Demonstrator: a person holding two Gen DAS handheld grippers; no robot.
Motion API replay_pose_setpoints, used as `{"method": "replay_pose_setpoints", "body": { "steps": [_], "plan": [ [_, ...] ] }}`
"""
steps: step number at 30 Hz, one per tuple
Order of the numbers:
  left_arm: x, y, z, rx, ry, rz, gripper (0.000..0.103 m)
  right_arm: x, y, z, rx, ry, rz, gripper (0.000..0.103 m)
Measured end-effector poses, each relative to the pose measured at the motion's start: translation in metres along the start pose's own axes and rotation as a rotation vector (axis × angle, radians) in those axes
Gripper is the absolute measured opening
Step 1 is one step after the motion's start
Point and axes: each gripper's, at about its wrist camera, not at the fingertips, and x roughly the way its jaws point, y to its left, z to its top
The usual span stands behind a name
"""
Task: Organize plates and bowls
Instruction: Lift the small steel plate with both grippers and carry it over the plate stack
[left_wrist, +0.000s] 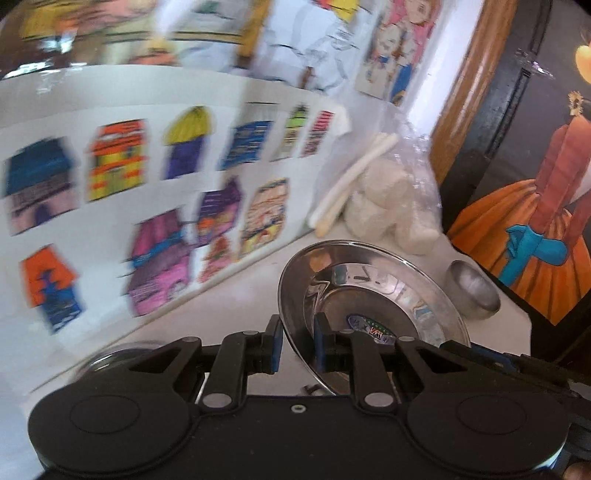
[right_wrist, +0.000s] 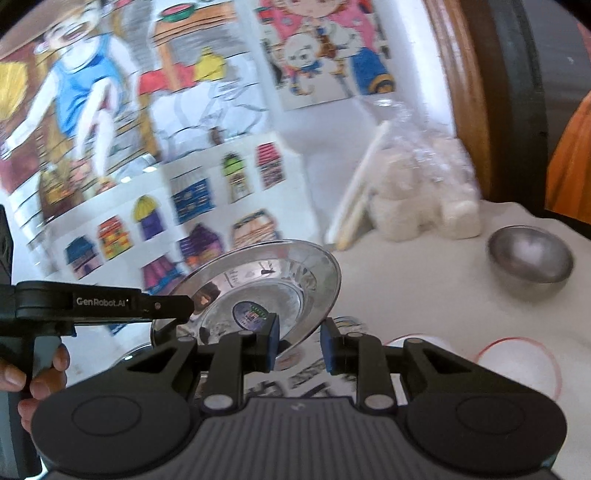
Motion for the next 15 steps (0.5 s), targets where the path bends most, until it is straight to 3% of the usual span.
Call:
{"method": "replay_pose_setpoints", "body": {
  "steps": [15],
  "plan": [
    [-0.033, 0.08, -0.031, -0.049, 0.01, 0.135, 0.02, 0.034, 0.07, -0.034, -0.061, 0.073, 0.13, 0.027]
  ]
}}
